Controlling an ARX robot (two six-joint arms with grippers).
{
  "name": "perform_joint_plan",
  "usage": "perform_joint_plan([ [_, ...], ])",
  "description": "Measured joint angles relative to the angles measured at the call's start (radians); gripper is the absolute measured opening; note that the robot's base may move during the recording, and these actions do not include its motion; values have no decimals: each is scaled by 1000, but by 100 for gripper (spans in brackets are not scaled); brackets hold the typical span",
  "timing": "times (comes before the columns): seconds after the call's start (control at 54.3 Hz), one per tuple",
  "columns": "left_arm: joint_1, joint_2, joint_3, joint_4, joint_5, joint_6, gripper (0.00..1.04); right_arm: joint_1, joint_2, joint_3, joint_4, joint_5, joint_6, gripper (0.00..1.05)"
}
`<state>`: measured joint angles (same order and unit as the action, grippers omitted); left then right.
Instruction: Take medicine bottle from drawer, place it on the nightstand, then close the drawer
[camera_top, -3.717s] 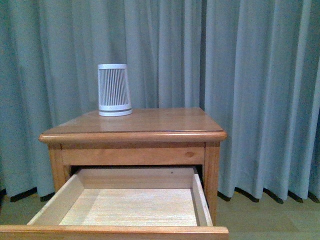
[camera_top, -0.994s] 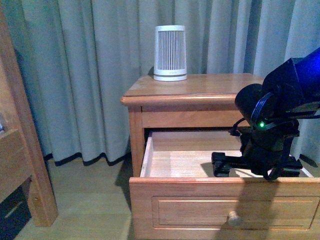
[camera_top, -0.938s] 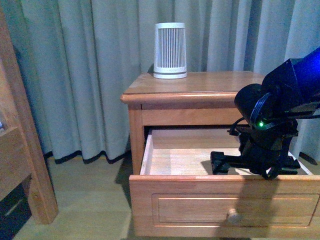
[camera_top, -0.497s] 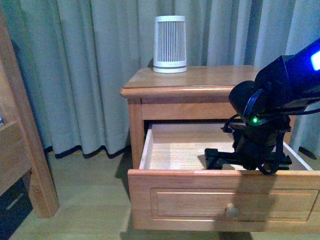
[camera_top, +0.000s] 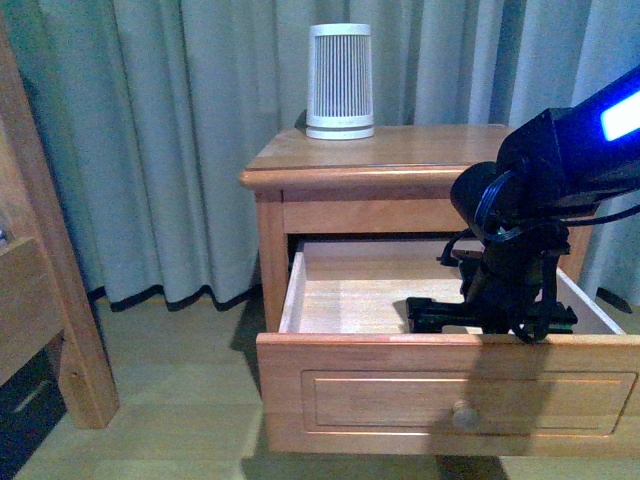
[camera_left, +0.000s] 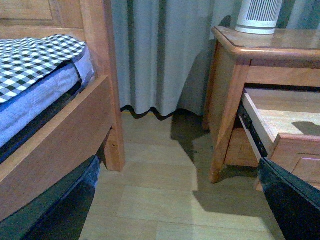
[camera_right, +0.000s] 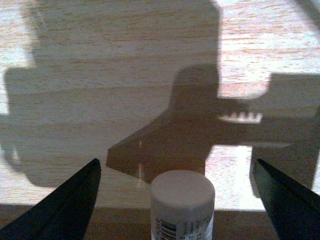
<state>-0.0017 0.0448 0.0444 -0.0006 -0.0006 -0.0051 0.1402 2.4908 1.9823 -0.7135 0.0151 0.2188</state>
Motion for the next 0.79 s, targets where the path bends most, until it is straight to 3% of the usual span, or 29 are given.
perform_joint_plan([
  [0.147,0,0,0,0,0,0,98,-11,3,1,-2,22,-14,54],
  [0.294,0,0,0,0,0,0,98,-14,3,-2,2,30,-34,33],
  [0.552,0,0,0,0,0,0,98,-6,-32,-43,67,27,-76,30],
  [0.791,0,0,0,0,0,0,98,20,-170,-119,293,64,-140,30],
])
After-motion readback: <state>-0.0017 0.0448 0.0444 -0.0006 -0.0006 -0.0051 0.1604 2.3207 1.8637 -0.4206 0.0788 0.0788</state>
